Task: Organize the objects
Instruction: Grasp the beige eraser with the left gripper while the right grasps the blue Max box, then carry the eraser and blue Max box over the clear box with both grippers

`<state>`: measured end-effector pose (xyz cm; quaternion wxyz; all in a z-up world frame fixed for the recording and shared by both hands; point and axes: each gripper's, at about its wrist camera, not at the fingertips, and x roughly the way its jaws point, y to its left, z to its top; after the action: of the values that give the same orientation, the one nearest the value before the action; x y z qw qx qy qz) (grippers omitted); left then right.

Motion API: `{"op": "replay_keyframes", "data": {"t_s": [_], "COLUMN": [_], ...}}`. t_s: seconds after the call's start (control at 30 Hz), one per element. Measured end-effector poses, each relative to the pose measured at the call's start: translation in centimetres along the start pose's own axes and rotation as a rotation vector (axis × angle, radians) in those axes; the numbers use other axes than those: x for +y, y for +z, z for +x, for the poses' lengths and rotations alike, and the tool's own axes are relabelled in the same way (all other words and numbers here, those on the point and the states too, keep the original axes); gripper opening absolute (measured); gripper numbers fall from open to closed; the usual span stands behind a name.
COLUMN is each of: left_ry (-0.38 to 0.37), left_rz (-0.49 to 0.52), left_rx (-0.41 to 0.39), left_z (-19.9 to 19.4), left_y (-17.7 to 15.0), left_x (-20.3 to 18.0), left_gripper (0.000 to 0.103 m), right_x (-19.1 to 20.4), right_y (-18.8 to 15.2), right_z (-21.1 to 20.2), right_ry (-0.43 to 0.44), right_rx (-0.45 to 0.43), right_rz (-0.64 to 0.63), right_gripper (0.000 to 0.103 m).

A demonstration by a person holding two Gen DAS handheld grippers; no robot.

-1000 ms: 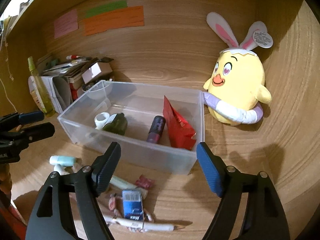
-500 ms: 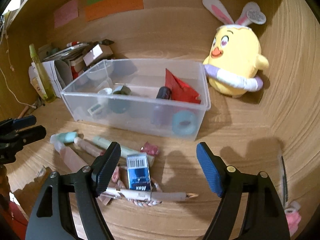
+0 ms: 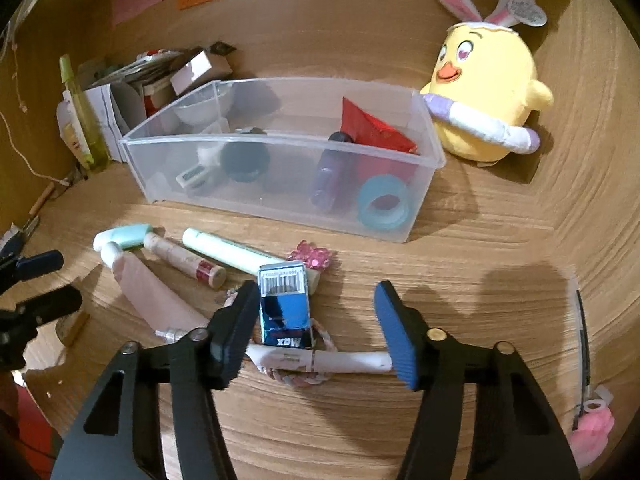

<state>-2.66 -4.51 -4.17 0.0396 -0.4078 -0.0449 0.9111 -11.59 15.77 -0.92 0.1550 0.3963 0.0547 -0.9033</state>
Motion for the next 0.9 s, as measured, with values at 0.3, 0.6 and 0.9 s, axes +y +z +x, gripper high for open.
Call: {"op": "replay_keyframes", "data": {"t_s": [0.3,0.6,0.9], "left_ry": [-0.016,-0.025,-0.033], "left_rz": [-0.021,0.007,-0.020], "left_rx": [0.036,0.026,0.012], "left_z": [-0.4,-0.5,-0.4], "left_y": [-2.0,-2.8,-2.6], "left_x": [0.7,0.1,0.3], "left_gripper": [0.064,0.034,0.024], "right_x": [0.7,1.9,1.8], "right_y": [0.1,0.1,0.3], "right_z": [1.1,1.6,0.9], "right_ry": [0.026,0.006,0.016], "right_rx": [0.040,0.052,0.023], "right_rz": [-0.010,-0.052,-0.033], "right_gripper": [0.037,0.025,0.025]}}
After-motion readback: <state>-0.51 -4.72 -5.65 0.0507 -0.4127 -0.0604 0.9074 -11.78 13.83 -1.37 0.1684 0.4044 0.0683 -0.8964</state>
